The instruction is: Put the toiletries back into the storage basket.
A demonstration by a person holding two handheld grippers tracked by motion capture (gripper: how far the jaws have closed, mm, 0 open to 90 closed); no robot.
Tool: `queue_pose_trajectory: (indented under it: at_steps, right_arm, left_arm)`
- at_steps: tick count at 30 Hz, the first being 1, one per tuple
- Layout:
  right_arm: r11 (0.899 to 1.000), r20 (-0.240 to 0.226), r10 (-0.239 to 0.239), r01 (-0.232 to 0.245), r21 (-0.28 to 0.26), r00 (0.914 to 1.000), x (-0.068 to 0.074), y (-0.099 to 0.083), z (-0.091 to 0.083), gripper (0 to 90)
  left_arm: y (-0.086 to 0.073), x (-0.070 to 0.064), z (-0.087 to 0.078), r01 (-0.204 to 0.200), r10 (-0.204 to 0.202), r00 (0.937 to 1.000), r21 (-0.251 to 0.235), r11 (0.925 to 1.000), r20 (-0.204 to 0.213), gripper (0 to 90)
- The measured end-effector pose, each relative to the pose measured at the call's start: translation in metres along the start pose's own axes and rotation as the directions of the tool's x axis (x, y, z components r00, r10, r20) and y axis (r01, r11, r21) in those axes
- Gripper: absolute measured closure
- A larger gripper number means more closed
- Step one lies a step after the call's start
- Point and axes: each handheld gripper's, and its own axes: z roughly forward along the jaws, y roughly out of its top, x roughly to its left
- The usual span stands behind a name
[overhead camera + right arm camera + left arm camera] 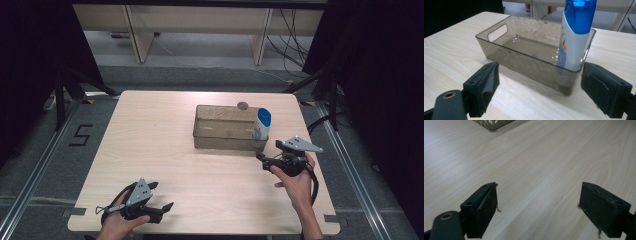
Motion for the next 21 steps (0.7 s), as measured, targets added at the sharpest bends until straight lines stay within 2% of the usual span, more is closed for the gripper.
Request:
queue_pose_trajectory:
  at_steps: [1, 2, 4, 5, 7, 8, 9, 10, 11, 12, 13, 15, 18, 19, 20, 21]
  right_arm:
    - [1.0, -0.008, 0.018, -0.018, 0.002, 0.9998, 0.002, -0.001, 0.0, 16.4]
    - [1.0, -0.004, 0.005, -0.005, -0.002, 1.0, 0.001, -0.001, 0.0, 16.4]
    - [1.0, -0.013, 0.01, -0.01, -0.007, 0.9999, 0.002, -0.002, -0.001, 16.5]
    - [0.999, -0.015, 0.041, -0.041, 0.008, 0.999, 0.004, -0.003, -0.002, 16.5]
    - [1.0, 0.0, -0.012, 0.012, -0.021, 0.9999, 0.002, -0.004, -0.002, 16.5]
    - [0.999, -0.014, 0.033, -0.033, -0.001, 0.9993, 0.005, -0.005, -0.003, 16.5]
    - [1.0, -0.012, 0.004, -0.004, -0.005, 0.9999, 0.003, -0.005, -0.003, 16.5]
    - [1.0, -0.011, 0.0, 0.0, -0.008, 0.9999, 0.002, -0.006, -0.004, 16.5]
    - [1.0, -0.008, 0.03, -0.03, 0.006, 0.9995, 0.005, -0.007, -0.005, 16.5]
    - [1.0, -0.007, 0.003, -0.003, -0.002, 1.0, 0.003, -0.007, -0.005, 16.5]
    - [1.0, -0.007, -0.004, 0.004, -0.009, 1.0, 0.003, -0.008, -0.004, 16.5]
    - [1.0, -0.018, 0.026, -0.026, 0.007, 0.9995, 0.005, -0.009, -0.005, 16.4]
    - [1.0, -0.02, 0.015, -0.014, 0.008, 0.9997, 0.005, -0.01, -0.006, 16.4]
    - [0.999, -0.025, 0.037, -0.037, 0.006, 0.999, 0.007, -0.011, -0.006, 16.2]
    - [1.0, -0.022, 0.003, -0.003, -0.005, 0.9998, 0.005, -0.011, -0.005, 16.1]
    - [1.0, -0.026, 0.011, -0.011, 0.0, 0.9996, 0.007, -0.012, -0.006, 15.9]
  left_arm:
    - [0.0, 0.0, -0.001, 0.003, -0.003, 1.0, 0.006, 1.0, 0.001, 14.7]
    - [0.0, 0.001, -0.001, 0.003, -0.003, 1.0, 0.008, 1.0, -0.001, 14.7]
    - [0.0, 0.001, -0.001, 0.001, -0.001, 1.0, 0.007, 1.0, 0.005, 14.7]
    - [0.001, 0.001, -0.001, -0.001, 0.001, 1.0, 0.006, 1.0, 0.001, 14.7]
    - [0.001, 0.0, -0.001, -0.003, 0.003, 1.0, 0.003, 1.0, 0.002, 14.7]
    - [0.001, 0.002, -0.002, -0.032, 0.032, 0.9995, 0.028, 0.9991, -0.001, 14.7]
    - [0.001, 0.002, -0.002, -0.032, 0.032, 0.9995, 0.03, 0.999, 0.002, 14.7]
    - [0.001, 0.002, -0.002, -0.029, 0.029, 0.9996, 0.025, 0.9993, -0.002, 14.6]
    - [0.001, 0.0, -0.001, -0.004, 0.004, 1.0, 0.004, 1.0, 0.002, 14.7]
    - [0.001, 0.0, -0.001, -0.003, 0.003, 1.0, 0.004, 1.0, 0.001, 14.7]
    - [0.001, 0.0, -0.001, -0.003, 0.003, 1.0, 0.004, 1.0, 0.001, 14.7]
    - [0.001, 0.0, -0.001, -0.001, 0.001, 1.0, 0.003, 1.0, 0.003, 14.7]
    - [0.0, 0.0, 0.0, -0.001, 0.001, 1.0, -0.001, 1.0, -0.001, 14.7]
    - [0.0, 0.0, 0.0, -0.003, 0.003, 1.0, 0.006, 1.0, 0.006, 14.7]
    - [0.0, 0.0, 0.0, -0.003, 0.003, 1.0, 0.005, 1.0, 0.004, 14.7]
    - [0.0, 0.0, 0.0, -0.003, 0.003, 1.0, 0.001, 1.0, -0.001, 14.7]
